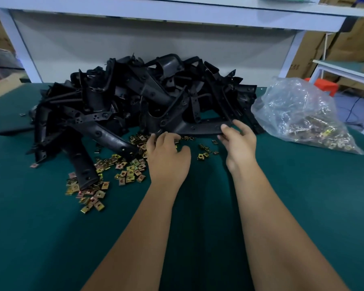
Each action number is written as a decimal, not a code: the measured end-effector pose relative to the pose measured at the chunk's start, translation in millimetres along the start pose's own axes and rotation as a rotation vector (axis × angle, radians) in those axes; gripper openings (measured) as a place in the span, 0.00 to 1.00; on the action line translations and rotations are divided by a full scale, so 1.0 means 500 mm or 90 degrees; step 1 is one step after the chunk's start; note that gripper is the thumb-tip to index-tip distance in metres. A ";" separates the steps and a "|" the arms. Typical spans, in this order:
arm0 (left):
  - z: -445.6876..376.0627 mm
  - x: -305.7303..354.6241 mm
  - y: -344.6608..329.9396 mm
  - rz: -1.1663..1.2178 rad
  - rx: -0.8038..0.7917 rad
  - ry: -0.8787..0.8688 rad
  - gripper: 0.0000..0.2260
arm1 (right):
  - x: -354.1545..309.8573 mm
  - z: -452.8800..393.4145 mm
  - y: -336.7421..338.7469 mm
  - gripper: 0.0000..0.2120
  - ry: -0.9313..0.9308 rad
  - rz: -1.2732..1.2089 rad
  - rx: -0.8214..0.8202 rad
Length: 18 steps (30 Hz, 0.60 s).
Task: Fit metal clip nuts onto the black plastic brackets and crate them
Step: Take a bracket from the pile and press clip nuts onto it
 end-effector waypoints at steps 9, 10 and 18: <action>0.000 -0.007 0.036 0.364 0.115 0.031 0.16 | 0.007 0.034 0.024 0.13 -0.087 -0.300 0.068; 0.001 -0.007 0.036 0.409 0.093 0.040 0.16 | 0.006 0.037 0.020 0.14 -0.105 -0.341 0.051; -0.004 0.010 0.040 0.643 0.050 0.037 0.09 | -0.009 0.097 -0.084 0.09 -0.081 -0.120 -0.265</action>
Point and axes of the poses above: each hand's wrist, its own z-axis away from the middle knuckle, its own y-axis out of the back of the hand, x = y × z, the point moved 5 cm from there along -z, towards the middle knuckle, and after that the axes turned 1 degree about -x, right-handed, at the moved point
